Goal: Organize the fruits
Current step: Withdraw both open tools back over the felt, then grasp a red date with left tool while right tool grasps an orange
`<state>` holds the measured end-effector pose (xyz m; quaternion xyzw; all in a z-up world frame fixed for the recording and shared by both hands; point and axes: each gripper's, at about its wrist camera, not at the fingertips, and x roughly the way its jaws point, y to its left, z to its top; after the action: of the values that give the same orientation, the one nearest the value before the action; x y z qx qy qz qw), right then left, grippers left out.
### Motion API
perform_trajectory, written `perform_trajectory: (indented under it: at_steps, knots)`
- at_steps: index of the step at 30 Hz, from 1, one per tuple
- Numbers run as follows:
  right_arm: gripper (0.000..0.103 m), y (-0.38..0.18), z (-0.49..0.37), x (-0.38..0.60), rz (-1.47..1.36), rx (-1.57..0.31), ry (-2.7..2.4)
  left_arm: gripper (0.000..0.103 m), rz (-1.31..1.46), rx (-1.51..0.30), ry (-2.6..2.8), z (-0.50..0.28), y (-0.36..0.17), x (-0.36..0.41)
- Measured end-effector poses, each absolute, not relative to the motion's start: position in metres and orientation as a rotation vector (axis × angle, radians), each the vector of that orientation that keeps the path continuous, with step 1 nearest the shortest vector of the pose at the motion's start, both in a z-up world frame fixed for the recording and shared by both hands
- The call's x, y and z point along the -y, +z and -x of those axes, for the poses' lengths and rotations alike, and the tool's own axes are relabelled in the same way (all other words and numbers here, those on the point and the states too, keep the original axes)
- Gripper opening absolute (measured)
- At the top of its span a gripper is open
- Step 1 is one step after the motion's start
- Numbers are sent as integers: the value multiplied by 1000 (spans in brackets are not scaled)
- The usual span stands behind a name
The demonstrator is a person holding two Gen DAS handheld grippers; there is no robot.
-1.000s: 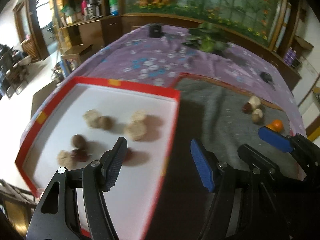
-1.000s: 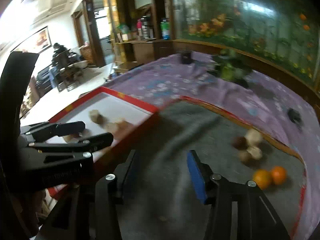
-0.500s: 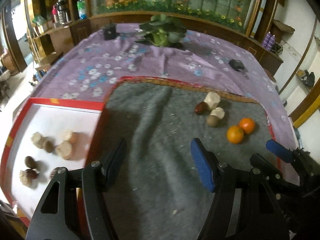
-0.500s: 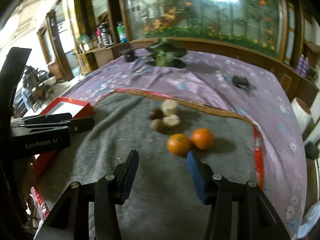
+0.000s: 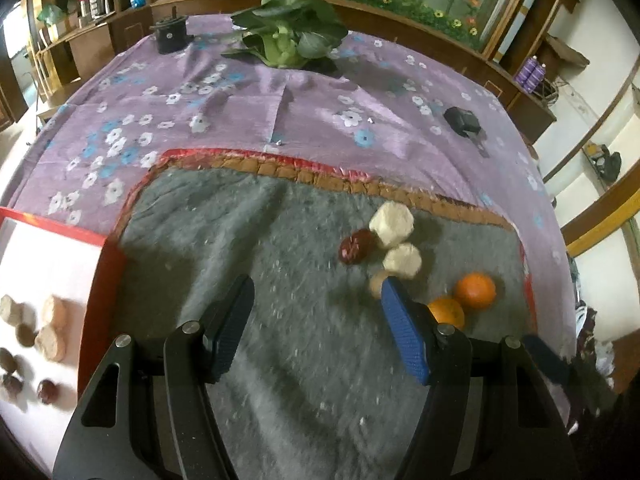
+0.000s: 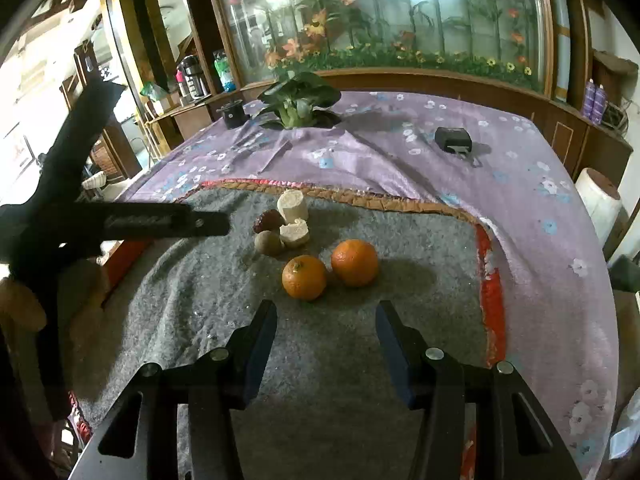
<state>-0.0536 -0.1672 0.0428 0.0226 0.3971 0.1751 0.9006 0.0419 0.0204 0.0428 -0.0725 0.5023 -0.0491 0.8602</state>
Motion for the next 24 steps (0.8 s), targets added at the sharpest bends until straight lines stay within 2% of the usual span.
perform_trajectory:
  at_steps: [10, 13, 15, 16, 17, 24]
  knots:
    - [50, 44, 48, 169, -57, -815, 385, 66, 56, -1121, -155, -81, 22, -2]
    - [50, 43, 45, 171, -66, -823, 385, 63, 47, -1137, -153, -86, 12, -1]
    - [50, 41, 42, 170, -74, -831, 389, 46, 40, -1118, -144, -86, 14, -1]
    - [50, 41, 41, 170, -77, -835, 397, 29, 51, -1112, -152, -86, 15, -2]
    - [50, 40, 41, 168, -79, -837, 410, 17, 63, -1118, -165, -87, 16, -4]
    - [50, 33, 34, 150, -49, -855, 448, 16, 86, -1087, -165, -69, 27, -10]
